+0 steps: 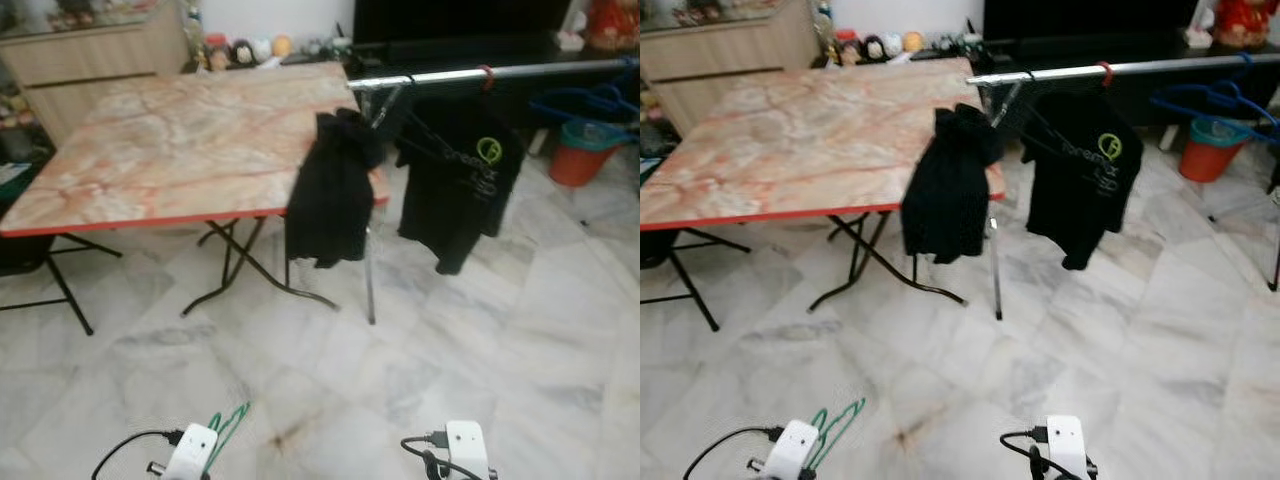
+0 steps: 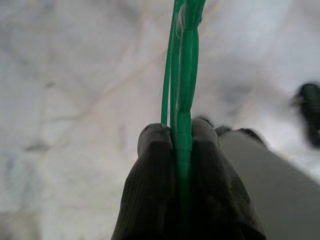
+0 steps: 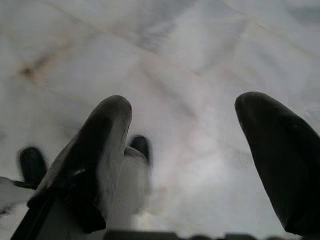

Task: Hang hanger

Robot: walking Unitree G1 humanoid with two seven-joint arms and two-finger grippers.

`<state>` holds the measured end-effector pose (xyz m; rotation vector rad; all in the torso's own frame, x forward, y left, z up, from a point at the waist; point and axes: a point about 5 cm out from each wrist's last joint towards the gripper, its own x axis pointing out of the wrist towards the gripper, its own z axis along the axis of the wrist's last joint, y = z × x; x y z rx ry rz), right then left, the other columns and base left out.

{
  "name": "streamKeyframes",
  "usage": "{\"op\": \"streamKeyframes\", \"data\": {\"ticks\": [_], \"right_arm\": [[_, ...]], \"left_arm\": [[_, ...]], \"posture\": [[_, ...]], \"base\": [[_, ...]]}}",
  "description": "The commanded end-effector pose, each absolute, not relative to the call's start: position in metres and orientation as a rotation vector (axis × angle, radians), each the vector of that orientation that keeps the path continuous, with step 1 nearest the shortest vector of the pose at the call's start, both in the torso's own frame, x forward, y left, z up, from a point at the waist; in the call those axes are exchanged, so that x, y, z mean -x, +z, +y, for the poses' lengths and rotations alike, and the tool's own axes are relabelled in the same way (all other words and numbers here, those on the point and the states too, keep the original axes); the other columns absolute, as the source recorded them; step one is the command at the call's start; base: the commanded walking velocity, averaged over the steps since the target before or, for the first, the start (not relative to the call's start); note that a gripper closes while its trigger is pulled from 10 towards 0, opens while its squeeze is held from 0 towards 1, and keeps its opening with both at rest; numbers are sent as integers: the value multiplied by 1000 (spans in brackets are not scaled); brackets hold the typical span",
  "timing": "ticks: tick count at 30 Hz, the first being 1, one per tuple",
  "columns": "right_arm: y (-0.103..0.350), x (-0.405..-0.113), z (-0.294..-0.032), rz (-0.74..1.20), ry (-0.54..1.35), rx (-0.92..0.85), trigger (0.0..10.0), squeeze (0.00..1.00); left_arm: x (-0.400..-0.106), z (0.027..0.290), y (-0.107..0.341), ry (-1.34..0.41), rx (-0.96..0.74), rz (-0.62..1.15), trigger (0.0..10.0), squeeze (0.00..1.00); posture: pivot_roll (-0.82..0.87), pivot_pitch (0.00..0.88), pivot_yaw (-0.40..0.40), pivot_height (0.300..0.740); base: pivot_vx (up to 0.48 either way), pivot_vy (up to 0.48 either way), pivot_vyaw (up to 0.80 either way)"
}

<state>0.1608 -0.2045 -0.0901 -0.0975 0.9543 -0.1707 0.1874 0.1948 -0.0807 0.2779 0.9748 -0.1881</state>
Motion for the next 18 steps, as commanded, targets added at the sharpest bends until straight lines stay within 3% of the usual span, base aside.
{"op": "streamKeyframes", "data": {"ticks": [1,18], "right_arm": [[-89,-166,-200,939,-167,81,10000,0],[-86,-171,-205,924,-196,47,10000,0]], "left_arm": [[-186,203,-80,-174,-285,989,10000,0],[-186,202,-80,-186,-286,986,10000,0]], "posture": [[-133,0,39,740],[-127,0,35,740]], "base": [[0,-330,0],[0,-331,0]]}}
